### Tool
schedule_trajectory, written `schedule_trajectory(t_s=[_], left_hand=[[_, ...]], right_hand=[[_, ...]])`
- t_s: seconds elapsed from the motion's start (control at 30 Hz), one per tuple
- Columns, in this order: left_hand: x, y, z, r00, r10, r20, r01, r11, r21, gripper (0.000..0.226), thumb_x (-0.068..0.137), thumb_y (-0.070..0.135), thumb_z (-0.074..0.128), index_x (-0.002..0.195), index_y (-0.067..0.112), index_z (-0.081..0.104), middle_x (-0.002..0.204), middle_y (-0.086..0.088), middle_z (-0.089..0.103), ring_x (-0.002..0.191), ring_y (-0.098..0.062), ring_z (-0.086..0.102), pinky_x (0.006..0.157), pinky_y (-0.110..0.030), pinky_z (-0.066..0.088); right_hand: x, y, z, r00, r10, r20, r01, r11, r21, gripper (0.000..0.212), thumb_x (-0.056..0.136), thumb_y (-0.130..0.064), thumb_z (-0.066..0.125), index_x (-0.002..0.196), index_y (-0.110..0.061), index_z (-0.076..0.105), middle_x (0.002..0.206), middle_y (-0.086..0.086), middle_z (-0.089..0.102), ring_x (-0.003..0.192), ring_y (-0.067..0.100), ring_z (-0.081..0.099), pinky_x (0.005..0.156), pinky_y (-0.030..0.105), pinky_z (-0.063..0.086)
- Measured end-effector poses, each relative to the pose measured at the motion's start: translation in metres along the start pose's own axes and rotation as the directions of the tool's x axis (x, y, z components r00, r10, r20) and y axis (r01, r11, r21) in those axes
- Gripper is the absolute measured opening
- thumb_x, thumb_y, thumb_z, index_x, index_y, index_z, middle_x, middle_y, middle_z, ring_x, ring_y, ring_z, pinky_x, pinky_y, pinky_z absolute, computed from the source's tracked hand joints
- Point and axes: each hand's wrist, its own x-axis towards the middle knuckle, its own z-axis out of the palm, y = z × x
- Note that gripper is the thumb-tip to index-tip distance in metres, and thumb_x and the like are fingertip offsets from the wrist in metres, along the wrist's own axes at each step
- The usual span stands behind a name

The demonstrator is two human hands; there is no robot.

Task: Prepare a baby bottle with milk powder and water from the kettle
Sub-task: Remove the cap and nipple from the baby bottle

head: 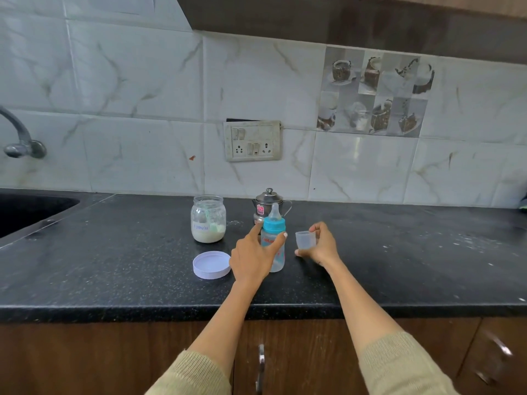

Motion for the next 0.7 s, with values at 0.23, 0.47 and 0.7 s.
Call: schedule_trajectory(t_s=[0.23, 0.47, 0.7], left_hand=[[-0.001, 0.001, 0.001, 1.000, -0.018, -0.009, 0.018, 0.999, -0.043, 0.072, 0.074, 0.069, 0.054, 0.131, 0.024, 0.047, 0.122, -0.001, 0.062, 0.108, -0.020, 0.059, 0.078, -0.031, 0.044], [0.000, 0.001, 0.003, 0.998, -0.045, 0.043, 0.052, 0.983, -0.176, 0.073, 0.074, 0.061, 0.061, 0.133, 0.020, 0.044, 0.128, -0.005, 0.058, 0.115, -0.021, 0.055, 0.093, -0.039, 0.045], [-0.001, 0.002, 0.001, 0.998, -0.050, 0.031, 0.055, 0.981, -0.186, 0.068, 0.074, 0.058, 0.063, 0.127, 0.019, 0.050, 0.122, -0.004, 0.062, 0.109, -0.020, 0.058, 0.090, -0.037, 0.046]], right_hand=[[-0.005, -0.009, -0.012, 0.990, 0.139, 0.037, -0.138, 0.990, -0.034, 0.096, 0.059, -0.009, 0.087, 0.136, -0.023, 0.032, 0.141, 0.014, 0.029, 0.124, 0.030, 0.042, 0.099, 0.040, 0.041], [-0.014, -0.115, -0.056, 0.935, -0.008, 0.356, 0.096, 0.968, -0.231, 0.070, 0.071, -0.010, 0.073, 0.133, -0.027, 0.046, 0.134, 0.009, 0.048, 0.116, 0.023, 0.051, 0.089, 0.031, 0.044], [-0.029, -0.181, -0.018, 0.835, 0.231, 0.499, 0.249, 0.650, -0.718, 0.072, 0.079, -0.056, 0.064, 0.133, -0.010, 0.050, 0.122, 0.013, 0.062, 0.092, 0.023, 0.068, 0.091, 0.035, 0.053]])
